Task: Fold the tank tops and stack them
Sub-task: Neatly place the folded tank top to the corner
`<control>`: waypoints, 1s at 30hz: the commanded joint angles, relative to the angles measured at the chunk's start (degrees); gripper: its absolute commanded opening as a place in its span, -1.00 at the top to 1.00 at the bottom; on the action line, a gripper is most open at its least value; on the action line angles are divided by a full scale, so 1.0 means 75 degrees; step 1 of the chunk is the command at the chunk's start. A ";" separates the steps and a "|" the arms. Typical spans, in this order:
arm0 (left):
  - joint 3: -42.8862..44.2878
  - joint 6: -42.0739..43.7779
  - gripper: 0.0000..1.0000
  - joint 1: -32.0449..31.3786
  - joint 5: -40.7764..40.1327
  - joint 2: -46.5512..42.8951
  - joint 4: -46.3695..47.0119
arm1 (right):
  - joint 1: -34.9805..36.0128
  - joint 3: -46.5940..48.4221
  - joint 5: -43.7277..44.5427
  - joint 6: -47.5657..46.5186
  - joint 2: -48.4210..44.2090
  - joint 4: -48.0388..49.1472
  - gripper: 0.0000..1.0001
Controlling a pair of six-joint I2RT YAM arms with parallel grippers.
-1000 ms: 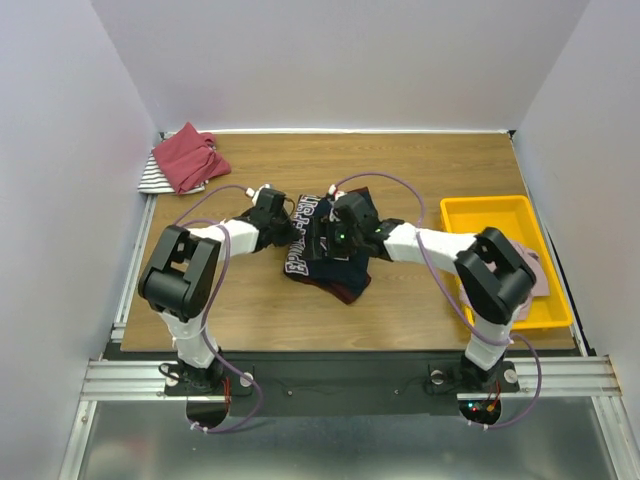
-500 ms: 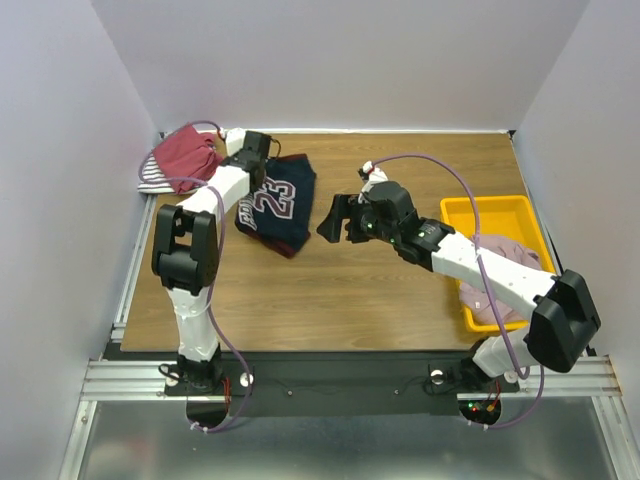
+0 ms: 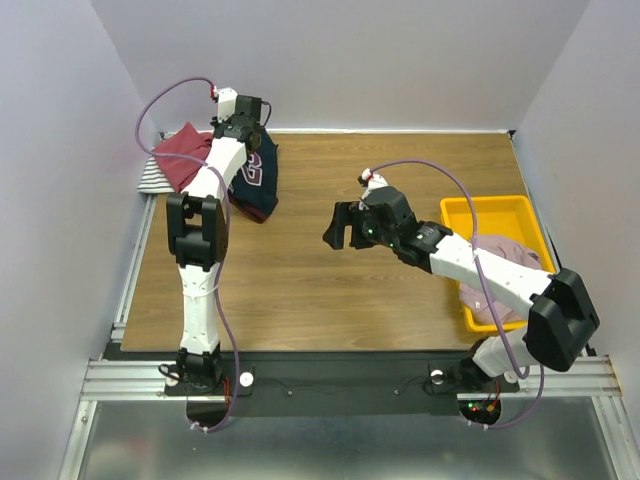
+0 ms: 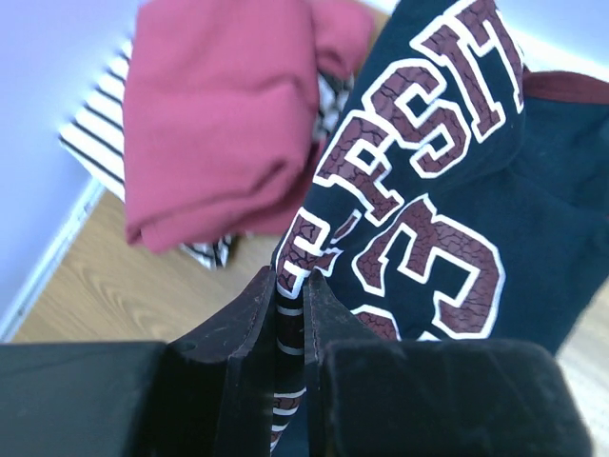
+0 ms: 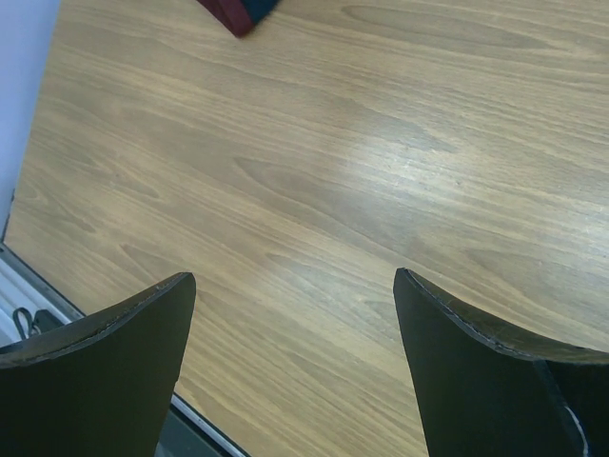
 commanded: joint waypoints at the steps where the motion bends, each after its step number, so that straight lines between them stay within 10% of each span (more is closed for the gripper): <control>1: 0.0935 0.0519 1.00 0.0248 -0.0633 -0.0061 0.0170 | 0.0009 0.0164 0.0249 -0.0191 0.0126 0.0138 -0.82; 30: 0.1418 0.1118 1.00 0.2169 0.1194 0.0055 0.1636 | 0.0009 0.0363 0.0436 -0.0308 0.0794 0.0220 -0.81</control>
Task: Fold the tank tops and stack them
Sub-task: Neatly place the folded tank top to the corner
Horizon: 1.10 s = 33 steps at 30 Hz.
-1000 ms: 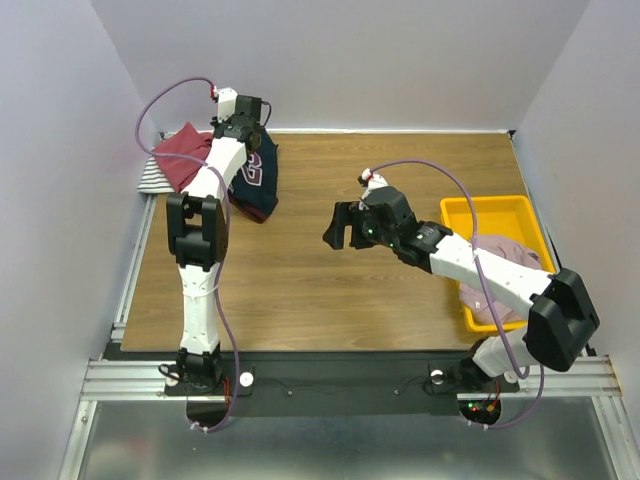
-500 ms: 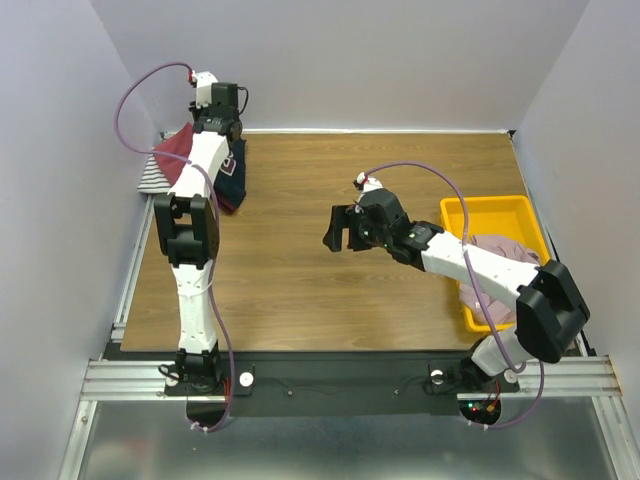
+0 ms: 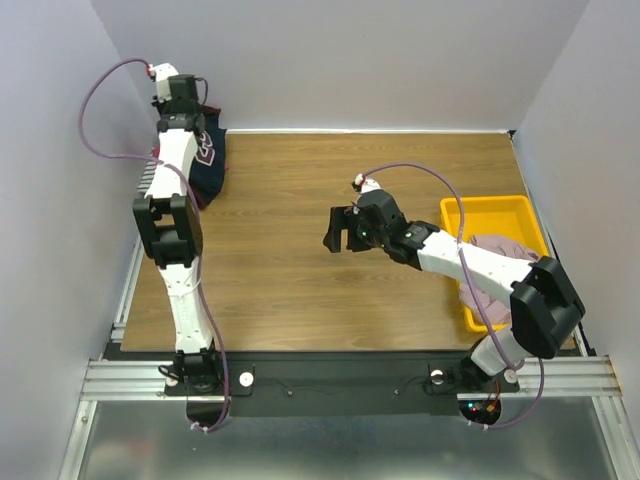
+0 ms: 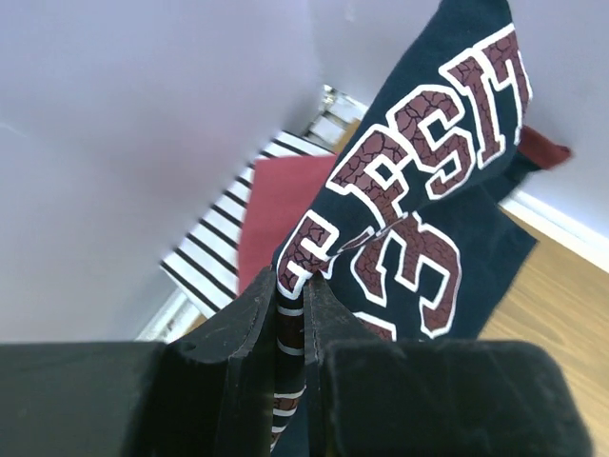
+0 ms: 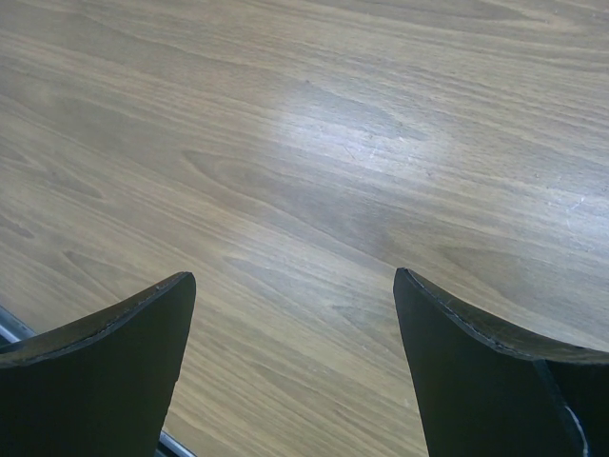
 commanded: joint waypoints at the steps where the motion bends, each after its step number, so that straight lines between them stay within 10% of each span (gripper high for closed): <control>1: 0.0103 -0.0450 0.97 0.0645 0.0228 -0.0008 0.0694 | 0.0009 0.0343 0.0119 -0.0142 0.0173 0.0217 -0.82; 7: -0.0014 -0.1341 0.01 0.1174 -0.0183 0.0310 0.0589 | 0.0009 0.0319 0.0142 -0.0142 0.0209 0.0217 -0.83; 12: -0.0201 -0.1424 -0.28 0.1139 0.0261 -0.0076 0.0834 | 0.0009 0.0343 0.0177 -0.0107 0.0103 0.0217 -0.85; 13: -0.0341 -0.1447 -0.83 0.1139 0.0355 -0.0298 0.0893 | 0.0020 0.0354 0.0177 -0.0095 0.0080 0.0217 -0.86; 25: -0.2461 -0.2174 -0.86 -0.0183 0.1598 -0.2921 0.1279 | 0.0009 0.0472 0.0400 -0.0118 -0.0611 0.0112 -1.00; 33: -0.5800 -0.2994 -0.86 -0.3377 0.1705 -0.5442 0.1830 | -0.0003 0.0438 0.0727 0.0104 -0.1396 -0.0766 -1.00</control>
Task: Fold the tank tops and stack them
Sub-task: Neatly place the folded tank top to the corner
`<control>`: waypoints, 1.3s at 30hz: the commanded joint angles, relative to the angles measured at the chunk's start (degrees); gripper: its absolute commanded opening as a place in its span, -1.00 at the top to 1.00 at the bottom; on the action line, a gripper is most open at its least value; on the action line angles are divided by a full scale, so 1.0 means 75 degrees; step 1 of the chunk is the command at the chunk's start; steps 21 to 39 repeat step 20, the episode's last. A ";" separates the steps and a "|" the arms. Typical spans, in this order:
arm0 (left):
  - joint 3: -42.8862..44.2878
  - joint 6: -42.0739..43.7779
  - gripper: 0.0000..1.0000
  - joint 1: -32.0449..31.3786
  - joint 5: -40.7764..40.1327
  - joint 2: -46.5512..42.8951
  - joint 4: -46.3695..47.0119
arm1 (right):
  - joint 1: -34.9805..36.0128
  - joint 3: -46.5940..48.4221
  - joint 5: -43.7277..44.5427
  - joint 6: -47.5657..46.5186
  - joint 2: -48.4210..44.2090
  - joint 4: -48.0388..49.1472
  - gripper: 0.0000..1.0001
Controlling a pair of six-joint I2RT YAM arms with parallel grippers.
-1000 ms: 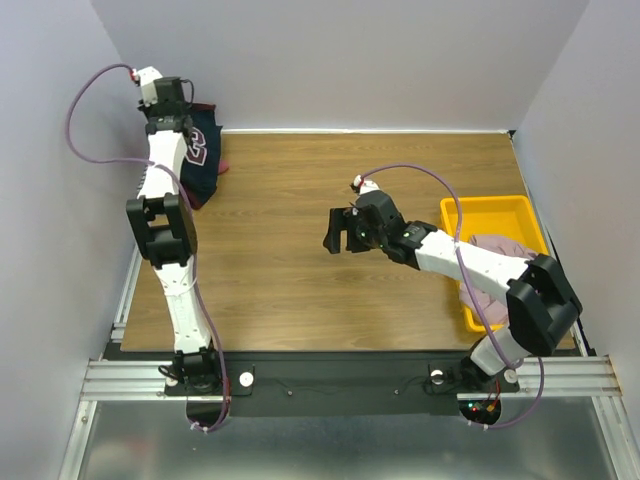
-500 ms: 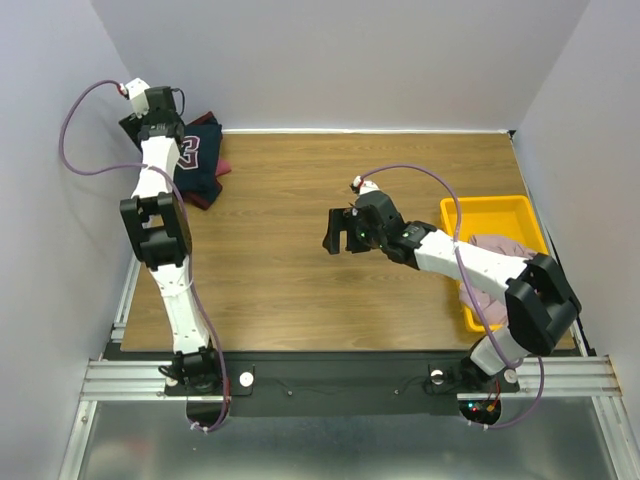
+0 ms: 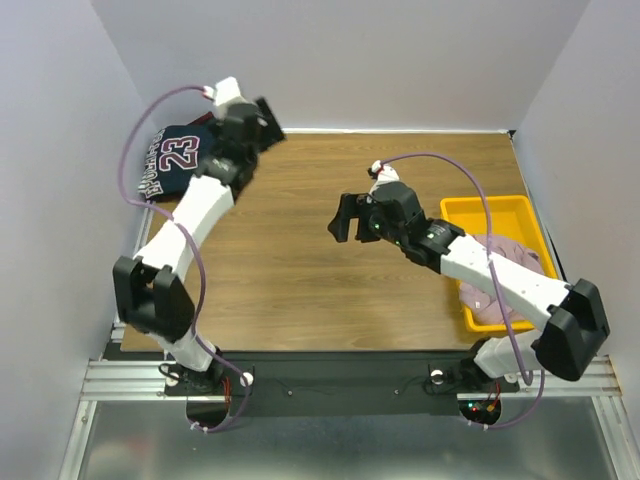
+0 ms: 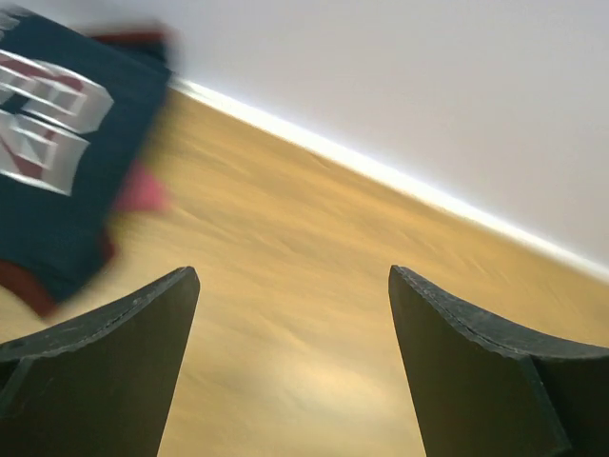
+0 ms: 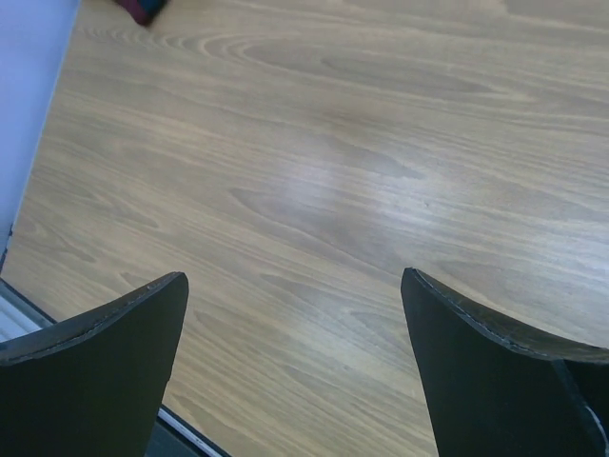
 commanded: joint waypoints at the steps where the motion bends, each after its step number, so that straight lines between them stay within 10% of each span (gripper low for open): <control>1: -0.1308 -0.0500 -0.86 -0.1636 0.0043 -0.1333 0.0464 | -0.0003 0.0137 0.0529 0.0102 -0.0658 -0.0516 -1.00; 13: -0.4568 -0.1133 -0.86 -0.5927 -0.1117 -0.3950 0.0488 | -0.0015 -0.1409 0.2123 0.0758 -0.3073 -0.1477 -1.00; 39: -0.4594 -0.0805 -0.86 -0.6164 -0.0789 -0.4244 0.0126 | -0.0015 -0.1832 0.2475 0.0770 -0.3801 -0.1630 -1.00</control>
